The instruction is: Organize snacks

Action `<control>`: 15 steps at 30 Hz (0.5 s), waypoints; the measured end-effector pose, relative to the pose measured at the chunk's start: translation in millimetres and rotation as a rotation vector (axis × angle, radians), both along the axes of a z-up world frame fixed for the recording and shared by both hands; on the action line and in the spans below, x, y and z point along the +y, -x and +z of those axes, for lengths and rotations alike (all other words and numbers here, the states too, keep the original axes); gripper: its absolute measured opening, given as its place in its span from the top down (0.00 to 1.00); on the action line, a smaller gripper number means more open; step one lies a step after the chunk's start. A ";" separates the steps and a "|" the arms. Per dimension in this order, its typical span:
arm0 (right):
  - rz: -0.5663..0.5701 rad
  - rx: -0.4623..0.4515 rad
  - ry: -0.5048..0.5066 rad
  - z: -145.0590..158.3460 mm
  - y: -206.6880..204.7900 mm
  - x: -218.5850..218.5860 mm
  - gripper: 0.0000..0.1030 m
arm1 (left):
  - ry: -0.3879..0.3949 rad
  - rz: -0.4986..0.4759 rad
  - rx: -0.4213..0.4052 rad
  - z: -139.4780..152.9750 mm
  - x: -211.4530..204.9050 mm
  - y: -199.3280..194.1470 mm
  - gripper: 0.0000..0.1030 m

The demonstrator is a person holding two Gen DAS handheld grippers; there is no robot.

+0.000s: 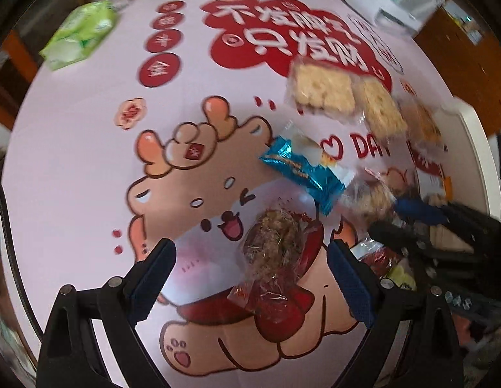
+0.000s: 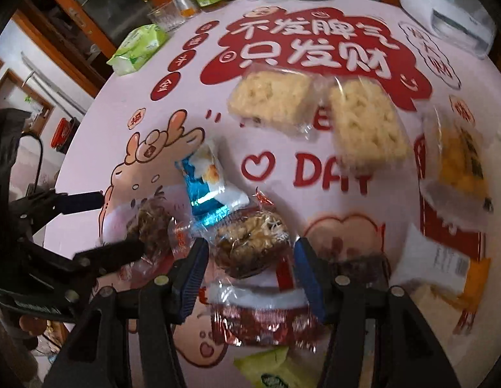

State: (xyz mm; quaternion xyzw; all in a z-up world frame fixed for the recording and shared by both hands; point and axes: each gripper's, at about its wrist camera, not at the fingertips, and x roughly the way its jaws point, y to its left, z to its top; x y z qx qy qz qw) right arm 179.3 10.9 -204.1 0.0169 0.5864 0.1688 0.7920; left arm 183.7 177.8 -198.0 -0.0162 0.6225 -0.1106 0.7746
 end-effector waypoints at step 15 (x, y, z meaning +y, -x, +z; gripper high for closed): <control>0.046 0.027 -0.014 -14.3 -5.8 6.1 0.48 | -0.049 -0.174 0.025 -27.8 -20.5 -17.0 0.14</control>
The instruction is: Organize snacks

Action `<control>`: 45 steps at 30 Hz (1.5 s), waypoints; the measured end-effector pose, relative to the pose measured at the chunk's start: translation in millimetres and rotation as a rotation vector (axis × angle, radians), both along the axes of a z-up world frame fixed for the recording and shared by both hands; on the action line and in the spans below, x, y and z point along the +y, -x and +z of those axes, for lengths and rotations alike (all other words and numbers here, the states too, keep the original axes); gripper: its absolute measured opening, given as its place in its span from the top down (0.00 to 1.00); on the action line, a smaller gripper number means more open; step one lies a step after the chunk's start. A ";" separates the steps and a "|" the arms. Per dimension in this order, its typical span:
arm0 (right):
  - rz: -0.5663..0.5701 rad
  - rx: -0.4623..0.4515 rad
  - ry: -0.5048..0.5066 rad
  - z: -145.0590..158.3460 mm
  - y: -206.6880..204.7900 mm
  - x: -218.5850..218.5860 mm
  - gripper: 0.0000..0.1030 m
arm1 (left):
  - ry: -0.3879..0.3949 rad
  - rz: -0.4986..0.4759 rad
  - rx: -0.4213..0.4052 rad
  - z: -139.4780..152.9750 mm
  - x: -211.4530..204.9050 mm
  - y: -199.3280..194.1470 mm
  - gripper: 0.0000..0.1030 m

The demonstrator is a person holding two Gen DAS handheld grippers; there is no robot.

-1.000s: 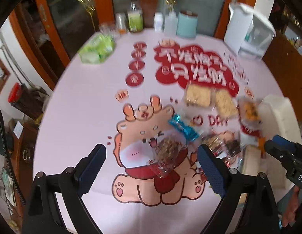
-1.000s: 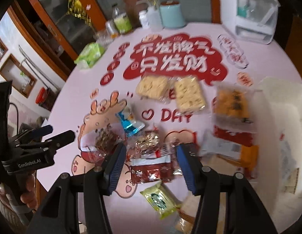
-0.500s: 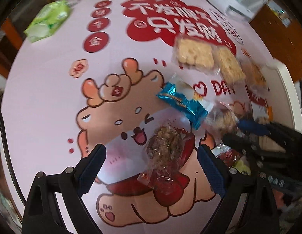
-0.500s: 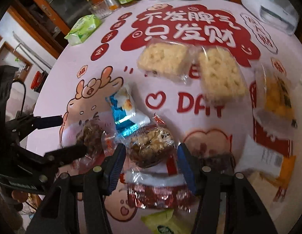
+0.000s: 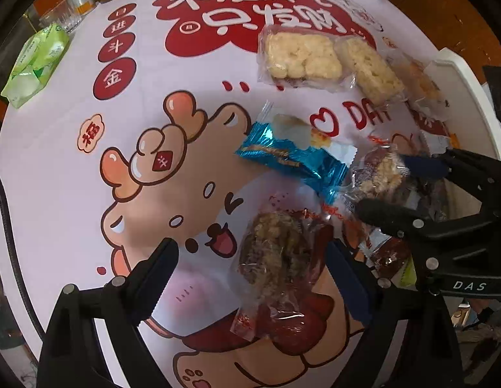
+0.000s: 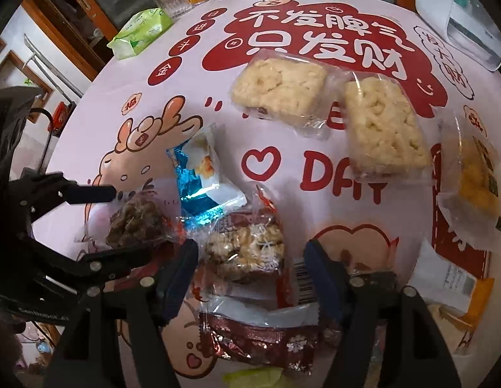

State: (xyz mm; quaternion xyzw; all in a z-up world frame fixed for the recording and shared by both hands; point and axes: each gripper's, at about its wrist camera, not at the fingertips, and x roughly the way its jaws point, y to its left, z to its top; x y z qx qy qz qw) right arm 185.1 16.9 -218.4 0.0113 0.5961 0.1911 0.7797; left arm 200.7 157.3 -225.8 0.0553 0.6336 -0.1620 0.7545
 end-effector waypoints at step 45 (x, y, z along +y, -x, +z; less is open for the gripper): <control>-0.482 -0.319 0.086 178.2 158.7 -240.1 0.50 | 0.041 -0.334 -0.292 183.2 -225.2 88.2 0.60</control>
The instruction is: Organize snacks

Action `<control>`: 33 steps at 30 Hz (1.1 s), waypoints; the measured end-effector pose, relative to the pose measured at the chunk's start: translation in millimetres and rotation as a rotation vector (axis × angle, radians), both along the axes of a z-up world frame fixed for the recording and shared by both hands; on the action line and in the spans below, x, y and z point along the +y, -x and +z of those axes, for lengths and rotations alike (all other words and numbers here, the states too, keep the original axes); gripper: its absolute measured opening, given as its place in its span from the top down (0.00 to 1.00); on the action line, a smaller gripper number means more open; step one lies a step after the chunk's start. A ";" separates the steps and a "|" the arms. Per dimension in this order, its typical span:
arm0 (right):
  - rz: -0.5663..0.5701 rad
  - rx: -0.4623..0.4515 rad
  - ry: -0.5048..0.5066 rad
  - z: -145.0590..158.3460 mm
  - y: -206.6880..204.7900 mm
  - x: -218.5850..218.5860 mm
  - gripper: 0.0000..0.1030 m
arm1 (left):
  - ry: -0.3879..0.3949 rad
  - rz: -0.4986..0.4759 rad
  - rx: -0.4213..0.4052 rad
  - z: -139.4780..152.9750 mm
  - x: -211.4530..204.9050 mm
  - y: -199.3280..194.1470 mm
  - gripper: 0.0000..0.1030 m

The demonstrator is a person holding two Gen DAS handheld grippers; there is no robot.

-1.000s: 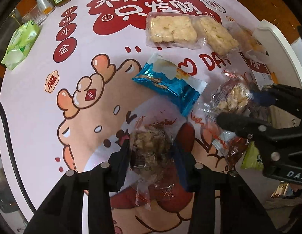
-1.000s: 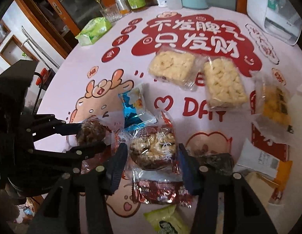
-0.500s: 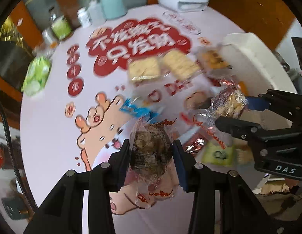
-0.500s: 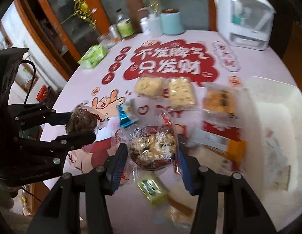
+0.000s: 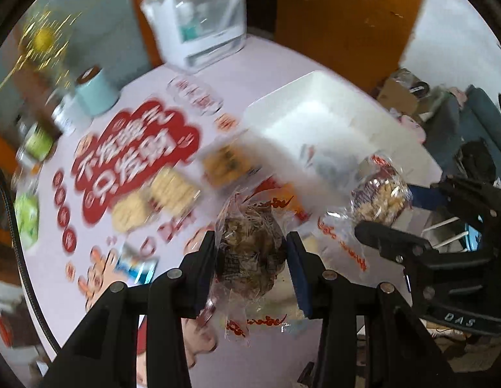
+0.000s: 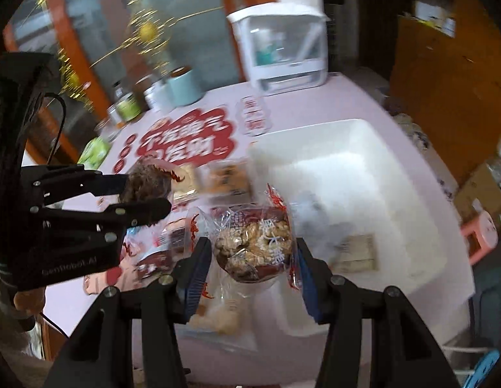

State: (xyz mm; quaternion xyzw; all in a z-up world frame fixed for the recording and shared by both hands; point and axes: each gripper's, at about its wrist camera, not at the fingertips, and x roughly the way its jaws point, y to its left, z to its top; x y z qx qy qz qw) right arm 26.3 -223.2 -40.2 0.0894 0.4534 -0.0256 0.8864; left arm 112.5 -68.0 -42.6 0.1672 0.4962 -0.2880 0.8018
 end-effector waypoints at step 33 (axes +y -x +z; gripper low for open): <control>-0.143 -0.004 0.070 -22.9 -80.4 -141.5 0.44 | -0.029 0.102 -0.059 -24.2 -219.0 -102.1 0.48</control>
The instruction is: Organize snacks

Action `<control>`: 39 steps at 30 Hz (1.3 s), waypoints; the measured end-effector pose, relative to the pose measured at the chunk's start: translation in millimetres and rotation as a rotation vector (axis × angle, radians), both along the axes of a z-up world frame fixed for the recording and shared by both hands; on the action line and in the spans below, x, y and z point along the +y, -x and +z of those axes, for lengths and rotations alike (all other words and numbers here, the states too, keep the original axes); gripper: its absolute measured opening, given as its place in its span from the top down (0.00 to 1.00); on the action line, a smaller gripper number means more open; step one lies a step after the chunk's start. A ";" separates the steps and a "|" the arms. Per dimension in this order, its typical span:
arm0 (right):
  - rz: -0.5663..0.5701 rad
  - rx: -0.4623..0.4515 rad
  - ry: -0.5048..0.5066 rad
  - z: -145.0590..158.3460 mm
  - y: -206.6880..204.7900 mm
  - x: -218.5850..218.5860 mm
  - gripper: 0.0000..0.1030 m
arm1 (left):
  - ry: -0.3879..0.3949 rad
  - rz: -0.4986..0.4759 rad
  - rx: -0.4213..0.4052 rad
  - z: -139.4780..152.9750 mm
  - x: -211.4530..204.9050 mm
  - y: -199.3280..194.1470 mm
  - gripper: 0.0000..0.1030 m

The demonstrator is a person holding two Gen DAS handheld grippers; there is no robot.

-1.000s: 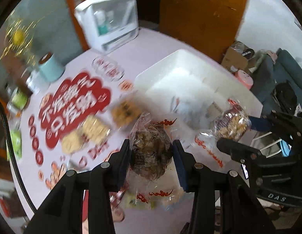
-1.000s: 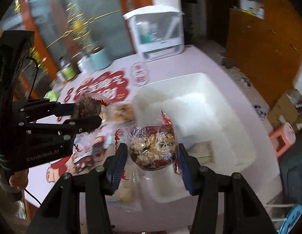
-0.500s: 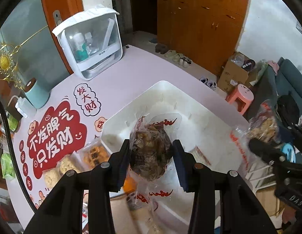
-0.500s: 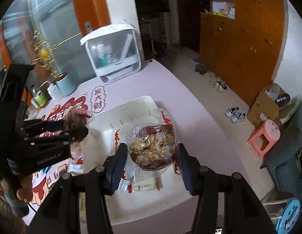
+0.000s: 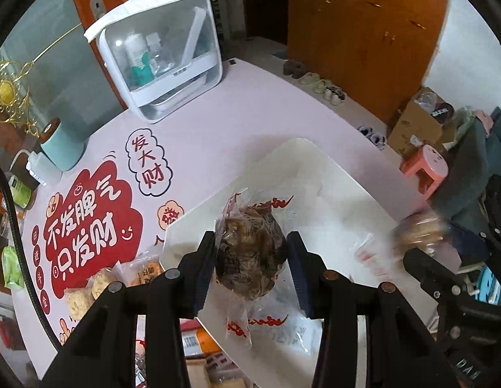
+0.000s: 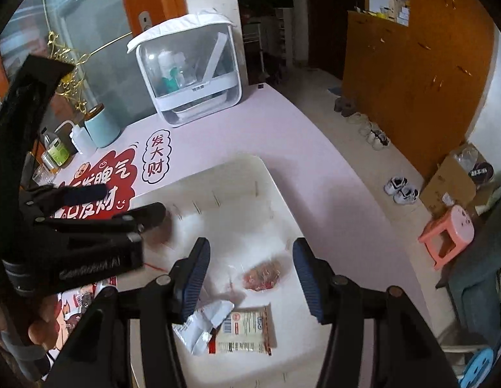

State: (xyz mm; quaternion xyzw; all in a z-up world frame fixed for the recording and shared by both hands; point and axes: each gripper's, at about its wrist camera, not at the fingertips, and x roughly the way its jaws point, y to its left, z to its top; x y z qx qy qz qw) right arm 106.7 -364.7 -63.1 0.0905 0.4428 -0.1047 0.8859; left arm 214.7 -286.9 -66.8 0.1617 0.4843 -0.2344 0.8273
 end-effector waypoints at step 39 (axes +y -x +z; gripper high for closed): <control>0.102 -0.102 -0.094 55.3 68.9 87.7 0.41 | 0.085 0.135 -0.142 81.3 143.2 93.5 0.14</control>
